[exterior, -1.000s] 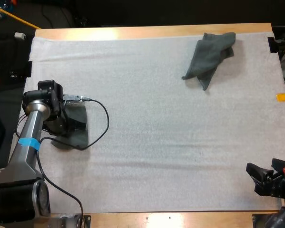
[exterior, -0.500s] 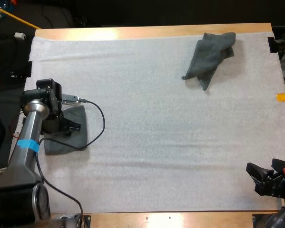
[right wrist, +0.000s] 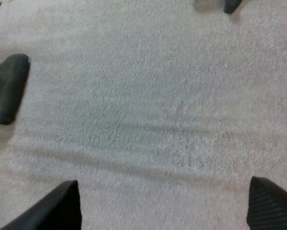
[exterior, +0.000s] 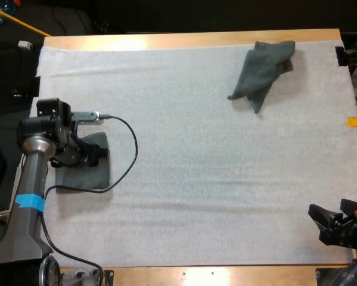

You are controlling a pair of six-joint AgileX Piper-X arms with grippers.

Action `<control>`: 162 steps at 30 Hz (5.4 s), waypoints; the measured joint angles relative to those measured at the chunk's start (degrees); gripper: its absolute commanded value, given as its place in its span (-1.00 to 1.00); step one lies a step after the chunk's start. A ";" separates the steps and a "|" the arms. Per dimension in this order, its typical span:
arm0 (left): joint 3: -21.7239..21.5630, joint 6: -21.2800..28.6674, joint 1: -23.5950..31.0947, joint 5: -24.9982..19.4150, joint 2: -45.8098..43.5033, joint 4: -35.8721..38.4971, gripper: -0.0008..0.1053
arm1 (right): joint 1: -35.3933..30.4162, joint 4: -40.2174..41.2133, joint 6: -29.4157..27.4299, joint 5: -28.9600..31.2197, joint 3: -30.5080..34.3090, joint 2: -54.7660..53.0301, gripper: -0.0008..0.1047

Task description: Pick towel from pile, fold and stack

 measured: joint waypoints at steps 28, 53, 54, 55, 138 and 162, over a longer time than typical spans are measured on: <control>-2.27 -2.87 0.23 3.77 -7.27 -5.04 0.21 | 0.00 -0.20 -0.44 -2.43 0.00 0.00 0.32; -5.42 -5.48 -17.06 12.99 -30.60 -4.07 0.21 | -1.70 -22.59 -14.61 -1.66 2.98 14.51 0.32; -5.42 -5.48 -17.09 13.04 -30.92 -4.07 0.21 | -2.75 -23.19 -15.24 -1.66 2.98 15.42 0.32; -5.42 -5.48 -17.08 13.07 -31.32 -4.07 0.21 | -3.95 -23.64 -15.80 -1.67 2.98 16.39 0.32; -2.68 0.26 -16.57 -0.74 -83.54 24.28 0.21 | -44.93 6.04 -29.08 -11.83 2.90 -25.84 0.32; 27.28 1.83 -16.57 1.33 -83.32 -1.46 0.21 | -44.93 -17.65 -28.27 -11.60 23.56 -25.84 0.32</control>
